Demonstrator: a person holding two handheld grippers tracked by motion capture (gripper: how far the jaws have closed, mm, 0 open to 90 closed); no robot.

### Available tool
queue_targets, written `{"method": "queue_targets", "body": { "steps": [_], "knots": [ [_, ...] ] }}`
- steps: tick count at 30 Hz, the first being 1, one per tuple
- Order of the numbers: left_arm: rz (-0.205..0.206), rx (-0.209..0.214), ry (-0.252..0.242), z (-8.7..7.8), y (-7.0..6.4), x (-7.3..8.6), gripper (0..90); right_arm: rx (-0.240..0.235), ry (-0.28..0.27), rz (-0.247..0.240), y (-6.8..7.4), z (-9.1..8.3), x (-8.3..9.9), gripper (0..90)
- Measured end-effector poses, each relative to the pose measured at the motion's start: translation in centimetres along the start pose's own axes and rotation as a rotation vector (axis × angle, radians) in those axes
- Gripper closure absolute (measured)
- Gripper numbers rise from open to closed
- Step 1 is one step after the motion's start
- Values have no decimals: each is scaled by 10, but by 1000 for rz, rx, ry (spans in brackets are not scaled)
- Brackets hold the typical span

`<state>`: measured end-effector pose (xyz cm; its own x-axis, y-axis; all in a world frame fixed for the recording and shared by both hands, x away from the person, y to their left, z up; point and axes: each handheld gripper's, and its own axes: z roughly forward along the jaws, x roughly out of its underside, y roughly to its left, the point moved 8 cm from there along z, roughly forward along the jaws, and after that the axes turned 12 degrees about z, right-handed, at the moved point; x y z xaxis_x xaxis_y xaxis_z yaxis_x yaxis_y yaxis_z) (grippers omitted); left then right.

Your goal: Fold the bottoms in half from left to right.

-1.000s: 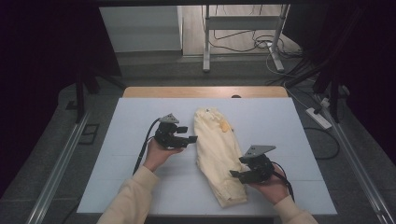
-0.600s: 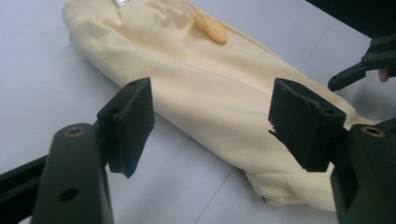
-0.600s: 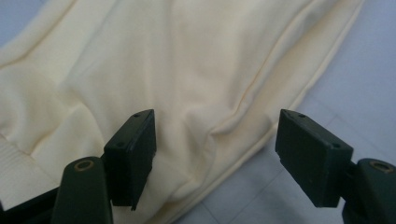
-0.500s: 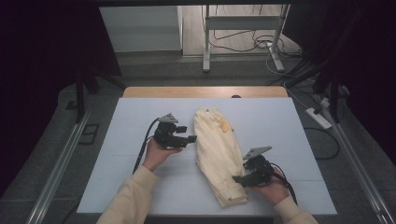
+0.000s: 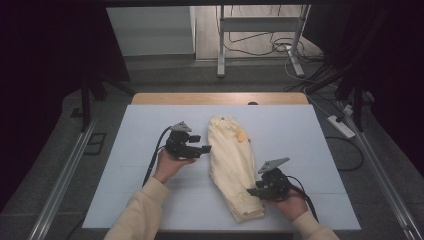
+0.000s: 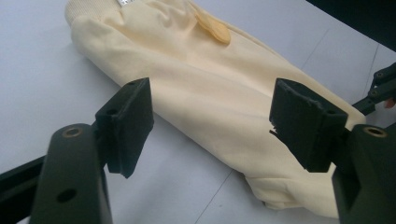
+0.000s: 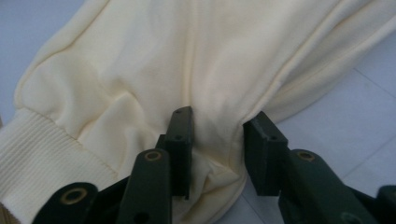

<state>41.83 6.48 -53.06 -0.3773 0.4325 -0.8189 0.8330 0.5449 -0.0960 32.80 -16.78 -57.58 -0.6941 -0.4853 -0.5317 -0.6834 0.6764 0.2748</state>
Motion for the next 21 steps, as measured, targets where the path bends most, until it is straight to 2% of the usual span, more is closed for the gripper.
{"method": "queue_targets", "body": {
  "steps": [8, 13, 21],
  "knots": [
    [-1, 2, -2, 0, 0, 0, 295, -23, -12, -6, 11, 4, 0, 711],
    [2, 0, -4, -1, 0, -1, 294, -52, -24, -28, 25, 10, -1, 719],
    [7, 4, 2, 0, 0, -1, 294, -63, -42, -67, 46, 21, -5, 719]
  ]
}}
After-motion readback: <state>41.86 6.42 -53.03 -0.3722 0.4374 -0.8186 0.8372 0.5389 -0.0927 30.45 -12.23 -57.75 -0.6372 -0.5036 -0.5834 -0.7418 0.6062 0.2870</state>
